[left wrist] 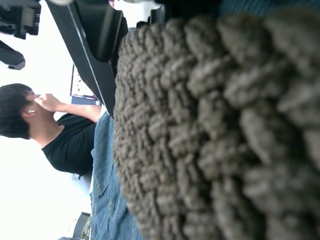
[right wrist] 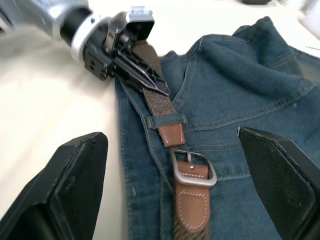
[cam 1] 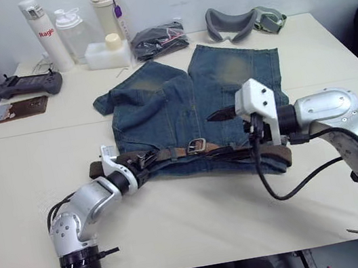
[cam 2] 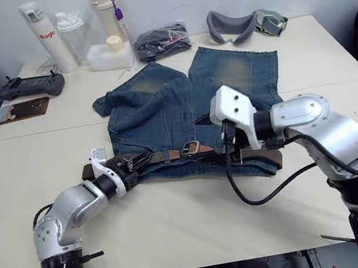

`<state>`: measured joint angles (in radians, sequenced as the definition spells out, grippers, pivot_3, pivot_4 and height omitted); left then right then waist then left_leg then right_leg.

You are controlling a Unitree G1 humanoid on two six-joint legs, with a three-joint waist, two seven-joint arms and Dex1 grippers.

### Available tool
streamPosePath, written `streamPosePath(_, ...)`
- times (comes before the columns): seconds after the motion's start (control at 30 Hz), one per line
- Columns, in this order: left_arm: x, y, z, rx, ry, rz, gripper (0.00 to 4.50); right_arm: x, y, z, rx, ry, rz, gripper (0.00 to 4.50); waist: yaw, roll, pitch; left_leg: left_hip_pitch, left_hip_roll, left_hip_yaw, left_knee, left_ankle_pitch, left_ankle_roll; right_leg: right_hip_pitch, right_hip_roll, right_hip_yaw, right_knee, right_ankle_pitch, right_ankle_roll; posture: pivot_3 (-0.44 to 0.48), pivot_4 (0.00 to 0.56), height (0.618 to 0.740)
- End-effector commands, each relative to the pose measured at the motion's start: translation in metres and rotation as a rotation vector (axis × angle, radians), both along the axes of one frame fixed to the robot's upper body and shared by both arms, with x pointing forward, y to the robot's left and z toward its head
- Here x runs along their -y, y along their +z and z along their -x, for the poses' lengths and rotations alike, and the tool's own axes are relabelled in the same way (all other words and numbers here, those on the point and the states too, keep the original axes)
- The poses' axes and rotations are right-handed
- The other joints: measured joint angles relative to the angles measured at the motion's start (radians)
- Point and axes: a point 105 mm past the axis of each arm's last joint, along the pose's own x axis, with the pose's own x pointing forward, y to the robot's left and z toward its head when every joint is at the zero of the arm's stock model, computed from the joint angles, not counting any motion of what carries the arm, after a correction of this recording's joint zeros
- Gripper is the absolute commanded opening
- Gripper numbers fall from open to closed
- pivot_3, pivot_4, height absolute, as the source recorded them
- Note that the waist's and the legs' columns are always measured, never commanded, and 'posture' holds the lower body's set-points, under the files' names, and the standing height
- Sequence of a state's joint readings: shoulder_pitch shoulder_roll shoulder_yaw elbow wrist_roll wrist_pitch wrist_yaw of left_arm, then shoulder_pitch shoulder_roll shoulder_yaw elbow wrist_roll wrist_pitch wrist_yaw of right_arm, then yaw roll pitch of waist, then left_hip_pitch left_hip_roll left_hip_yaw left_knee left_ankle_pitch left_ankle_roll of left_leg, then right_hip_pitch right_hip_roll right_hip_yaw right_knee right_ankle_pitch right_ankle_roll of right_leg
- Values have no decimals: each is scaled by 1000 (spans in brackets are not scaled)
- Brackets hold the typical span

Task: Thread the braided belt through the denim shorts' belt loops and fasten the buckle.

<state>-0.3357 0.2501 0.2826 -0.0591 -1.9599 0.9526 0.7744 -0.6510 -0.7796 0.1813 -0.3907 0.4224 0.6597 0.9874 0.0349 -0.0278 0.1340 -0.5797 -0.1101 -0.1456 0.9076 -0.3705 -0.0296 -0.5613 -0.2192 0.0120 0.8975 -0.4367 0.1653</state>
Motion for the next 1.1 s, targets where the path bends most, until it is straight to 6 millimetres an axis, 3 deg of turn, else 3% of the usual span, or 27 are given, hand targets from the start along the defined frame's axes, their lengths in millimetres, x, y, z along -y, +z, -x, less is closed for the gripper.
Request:
streamPosePath(0.03, 13, 2, 0, -5, -26, 21, 0, -4, -2, -13, 217, -22, 88, 4391, 2, 0, 0, 0, 0, 0, 0, 0, 0, 0, 0, 0, 0, 0, 1, 0, 150, 641)
streamPosePath(0.17, 24, 0, 3, -17, -46, 16, 0, -15, -16, -28, 468, -9, 201, 4391, 10, 0, 0, 0, 0, 1, 1, 0, 0, 1, 0, 0, -1, 1, 2, 0, 150, 641)
streamPosePath(0.4, 30, 0, 4, -19, -50, 22, 0, -32, -29, -41, 655, 29, 238, 4391, 20, 0, 0, 0, -2, 2, 3, 0, 1, 0, 0, 1, 0, 1, 2, 0, 150, 641)
streamPosePath(0.9, 32, 5, 3, -7, -38, 52, 0, -41, -56, -40, 589, 82, 276, 4391, 20, 0, 0, 0, -4, 5, 3, 0, 3, -1, 2, 0, 3, 1, 2, 0, 150, 641)
streamPosePath(1.1, 30, 6, 5, -3, -23, 71, 0, -43, -50, -55, 641, 11, 286, 4391, 16, 1, 0, 0, -4, 6, 3, 0, 3, -2, 2, 0, 3, 1, 2, 0, 150, 641)
